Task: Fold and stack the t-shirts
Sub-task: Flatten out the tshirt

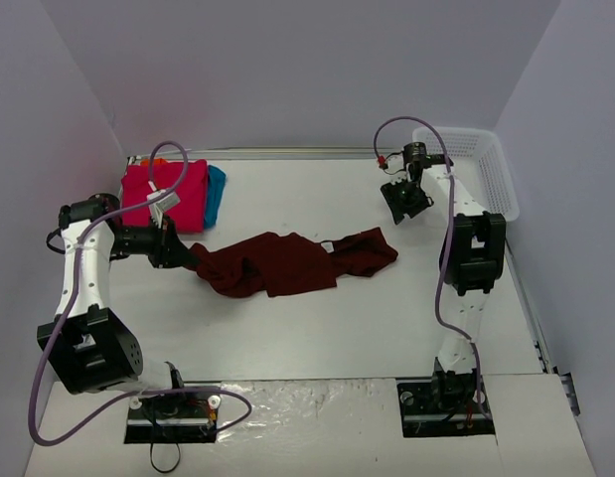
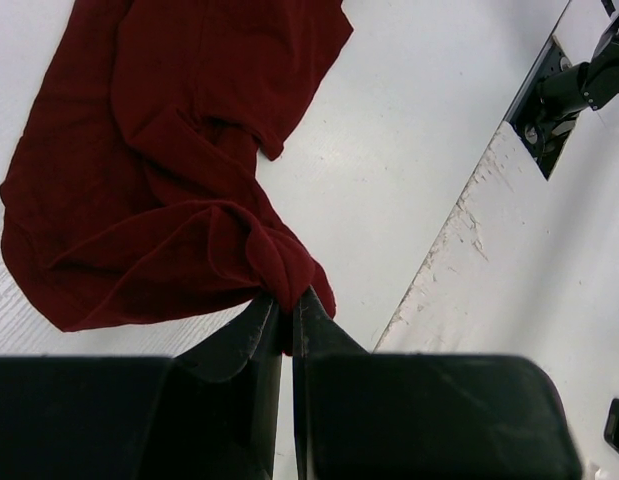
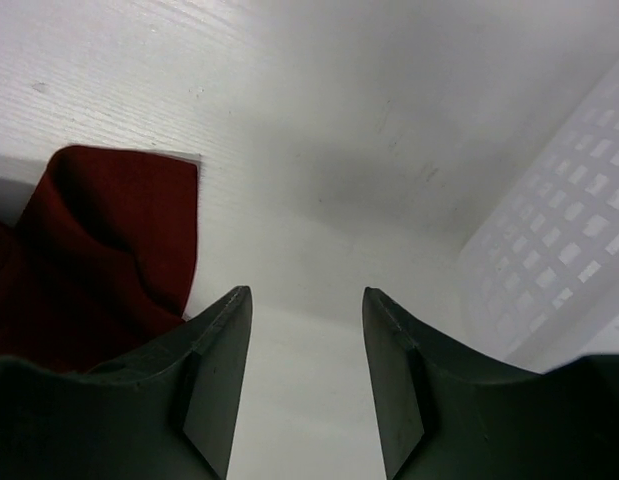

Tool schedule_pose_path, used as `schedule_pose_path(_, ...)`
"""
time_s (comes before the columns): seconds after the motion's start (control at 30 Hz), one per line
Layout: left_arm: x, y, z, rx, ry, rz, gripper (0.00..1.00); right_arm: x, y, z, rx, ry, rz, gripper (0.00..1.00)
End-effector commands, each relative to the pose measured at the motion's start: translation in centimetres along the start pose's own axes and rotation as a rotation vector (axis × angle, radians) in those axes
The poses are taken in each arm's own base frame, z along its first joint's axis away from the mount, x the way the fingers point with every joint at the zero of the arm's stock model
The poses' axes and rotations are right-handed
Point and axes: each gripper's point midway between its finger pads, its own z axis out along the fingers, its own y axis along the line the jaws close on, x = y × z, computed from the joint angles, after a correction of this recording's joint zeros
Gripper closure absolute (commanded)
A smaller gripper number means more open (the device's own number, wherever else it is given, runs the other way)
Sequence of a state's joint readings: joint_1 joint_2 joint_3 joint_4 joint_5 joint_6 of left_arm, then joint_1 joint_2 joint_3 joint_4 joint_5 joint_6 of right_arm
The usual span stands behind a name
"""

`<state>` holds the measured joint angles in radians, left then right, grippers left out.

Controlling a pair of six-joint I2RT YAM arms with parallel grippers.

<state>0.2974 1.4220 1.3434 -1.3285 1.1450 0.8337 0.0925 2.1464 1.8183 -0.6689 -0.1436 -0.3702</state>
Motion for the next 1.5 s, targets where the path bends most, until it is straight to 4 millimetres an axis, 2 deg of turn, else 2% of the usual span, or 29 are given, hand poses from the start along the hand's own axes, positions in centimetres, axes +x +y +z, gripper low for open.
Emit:
schedule_pose_path(0.0, 0.5, -3.7, -0.5, 0.058, -0.002, -0.078, 0.98, -1.3, 0.0, -4.4, 0.02, -0.09, -0.007, 0.56)
schedule_pose_path(0.17, 0.5, -3.7, -0.5, 0.05, -0.009, -0.072, 0.98, -3.3, 4.2, -7.7, -0.104, -0.183, -0.09, 0.54)
schedule_pose_path(0.23, 0.4, -3.6, -0.5, 0.047, -0.011, -0.075, 0.98, -3.1, 6.2, -8.5, -0.155, -0.167, -0.13, 0.54)
schedule_pose_path(0.27, 0.4, -3.6, -0.5, 0.046, -0.011, -0.074, 0.98, -2.7, 8.6, -8.9, -0.221, -0.152, -0.187, 0.54)
schedule_pose_path(0.3, 0.5, -3.6, -0.5, 0.048, -0.01, -0.076, 0.98, -2.4, 9.8, -9.0, -0.254, -0.14, -0.218, 0.54)
schedule_pose_path(0.33, 0.5, -3.6, -0.4, 0.048, -0.01, -0.079, 0.98, -1.9, 11.2, -9.1, -0.289, -0.123, -0.248, 0.53)
schedule_pose_path(0.37, 0.6, -3.6, -0.4, 0.048, -0.01, -0.079, 0.98, -1.3, 13.5, -8.9, -0.333, -0.091, -0.299, 0.53)
schedule_pose_path(0.47, 0.6, -3.6, -0.4, 0.04, -0.01, -0.079, 0.97, 1.1, 16.9, -8.0, -0.409, 0.006, -0.368, 0.54)
schedule_pose_path(0.5, 0.6, -3.5, -0.4, 0.038, -0.012, -0.077, 0.98, 1.5, 18.6, -7.8, -0.425, 0.024, -0.406, 0.54)
schedule_pose_path(0.6, 0.6, -3.5, -0.4, 0.036, -0.013, -0.079, 0.98, 2.6, 20.7, -6.4, -0.449, 0.078, -0.446, 0.54)
schedule_pose_path(0.77, 0.6, -3.6, -0.5, 0.03, -0.013, -0.072, 0.98, 3.4, 21.9, -4.1, -0.466, 0.143, -0.458, 0.54)
schedule_pose_path(1.07, 0.6, -3.3, -0.4, 0.021, -0.014, -0.074, 0.98, 4.3, 23.4, -1.3, -0.49, 0.216, -0.484, 0.55)
schedule_pose_path(1.47, 0.7, -3.0, -0.3, 0.012, -0.013, -0.08, 0.98, 3.2, 26.1, 0.2, -0.519, 0.23, -0.535, 0.55)
